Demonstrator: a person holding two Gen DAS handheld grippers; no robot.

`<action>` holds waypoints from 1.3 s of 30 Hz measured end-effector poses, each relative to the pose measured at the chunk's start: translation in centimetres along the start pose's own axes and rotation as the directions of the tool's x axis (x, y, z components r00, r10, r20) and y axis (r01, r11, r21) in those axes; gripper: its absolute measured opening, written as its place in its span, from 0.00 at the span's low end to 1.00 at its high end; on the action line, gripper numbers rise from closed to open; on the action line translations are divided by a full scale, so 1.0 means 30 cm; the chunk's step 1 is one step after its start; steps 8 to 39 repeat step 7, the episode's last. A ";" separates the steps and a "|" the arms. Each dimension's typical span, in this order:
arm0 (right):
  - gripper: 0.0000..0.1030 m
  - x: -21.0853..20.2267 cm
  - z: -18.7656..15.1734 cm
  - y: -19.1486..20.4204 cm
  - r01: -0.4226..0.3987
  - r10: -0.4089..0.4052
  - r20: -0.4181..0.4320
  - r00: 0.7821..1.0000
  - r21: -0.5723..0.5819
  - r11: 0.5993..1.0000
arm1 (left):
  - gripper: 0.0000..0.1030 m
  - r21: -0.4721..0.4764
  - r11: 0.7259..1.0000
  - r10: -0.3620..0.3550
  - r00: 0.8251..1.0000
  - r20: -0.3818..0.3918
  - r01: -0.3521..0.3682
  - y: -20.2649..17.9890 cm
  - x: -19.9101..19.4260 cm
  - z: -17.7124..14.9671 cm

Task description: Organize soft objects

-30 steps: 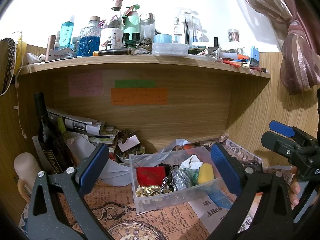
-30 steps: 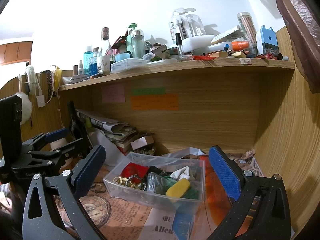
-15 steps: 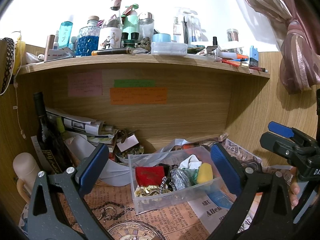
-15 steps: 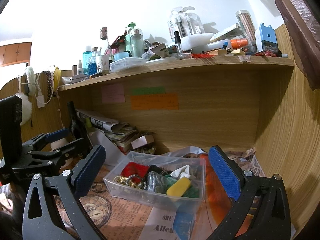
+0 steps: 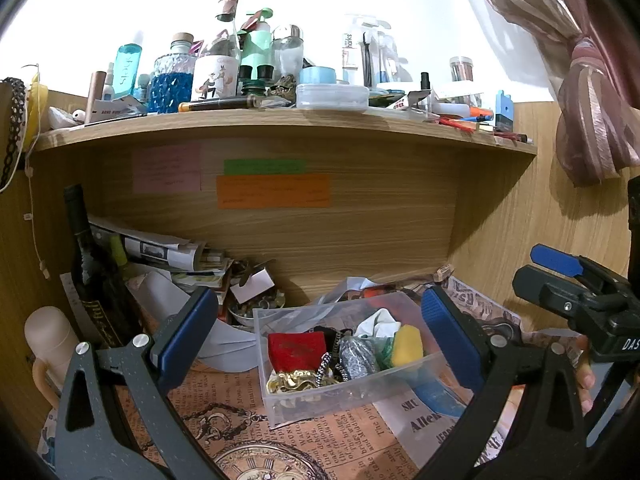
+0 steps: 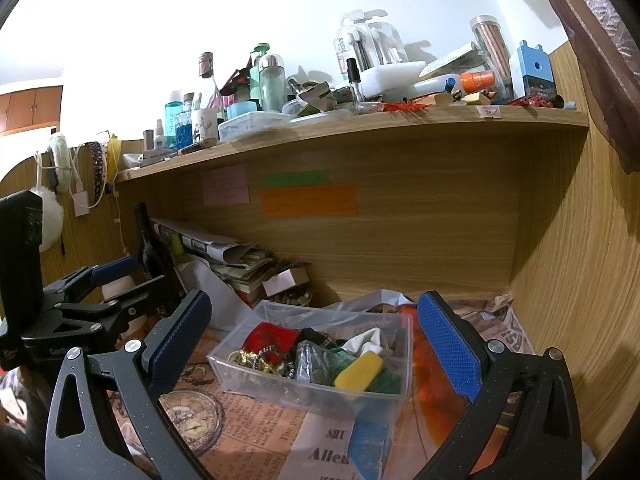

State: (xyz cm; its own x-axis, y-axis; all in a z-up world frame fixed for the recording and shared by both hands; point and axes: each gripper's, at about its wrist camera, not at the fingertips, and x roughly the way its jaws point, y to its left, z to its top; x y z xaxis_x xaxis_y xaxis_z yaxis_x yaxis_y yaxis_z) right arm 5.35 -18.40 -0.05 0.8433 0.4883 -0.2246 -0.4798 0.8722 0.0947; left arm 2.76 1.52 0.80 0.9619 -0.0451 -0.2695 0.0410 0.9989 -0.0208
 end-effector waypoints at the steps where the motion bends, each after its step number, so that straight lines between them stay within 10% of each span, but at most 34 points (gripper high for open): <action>1: 1.00 0.002 0.000 0.002 0.000 0.000 -0.002 1.000 0.001 1.000 | 1.00 -0.001 1.000 0.000 1.000 0.001 0.000 -0.001 0.000 0.000; 39: 1.00 0.008 -0.003 0.013 0.006 -0.006 -0.010 1.000 0.000 1.000 | 1.00 0.003 1.000 -0.022 1.000 0.000 0.022 0.015 0.001 -0.002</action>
